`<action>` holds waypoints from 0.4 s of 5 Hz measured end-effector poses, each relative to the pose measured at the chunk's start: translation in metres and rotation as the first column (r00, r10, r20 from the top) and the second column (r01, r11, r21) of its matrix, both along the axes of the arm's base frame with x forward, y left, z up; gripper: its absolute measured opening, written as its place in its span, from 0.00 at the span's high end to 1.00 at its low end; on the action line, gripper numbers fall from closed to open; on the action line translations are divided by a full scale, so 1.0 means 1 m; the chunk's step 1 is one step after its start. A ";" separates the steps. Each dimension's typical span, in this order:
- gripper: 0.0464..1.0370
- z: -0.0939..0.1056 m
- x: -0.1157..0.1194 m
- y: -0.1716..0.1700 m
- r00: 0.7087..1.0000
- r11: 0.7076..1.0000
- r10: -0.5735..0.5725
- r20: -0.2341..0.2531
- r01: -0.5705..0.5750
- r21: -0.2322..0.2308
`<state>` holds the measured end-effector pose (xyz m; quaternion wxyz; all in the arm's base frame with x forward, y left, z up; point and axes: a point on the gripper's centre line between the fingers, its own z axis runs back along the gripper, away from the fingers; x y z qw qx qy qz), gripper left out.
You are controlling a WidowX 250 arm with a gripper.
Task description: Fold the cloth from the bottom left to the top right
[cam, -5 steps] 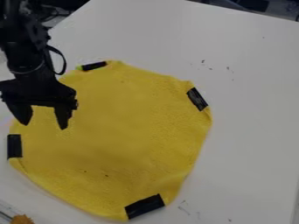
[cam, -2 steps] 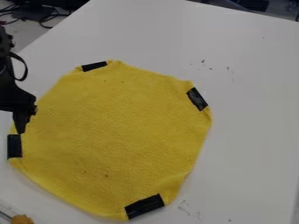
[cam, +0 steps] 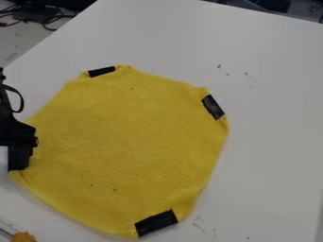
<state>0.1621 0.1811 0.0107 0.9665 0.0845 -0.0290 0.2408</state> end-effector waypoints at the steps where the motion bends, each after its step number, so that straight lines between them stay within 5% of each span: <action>1: 0.10 -0.005 0.004 0.004 1.000 1.000 0.004 0.003 -0.004 -0.007; 2: 0.36 -0.008 0.010 0.009 1.000 1.000 0.001 0.009 -0.001 -0.002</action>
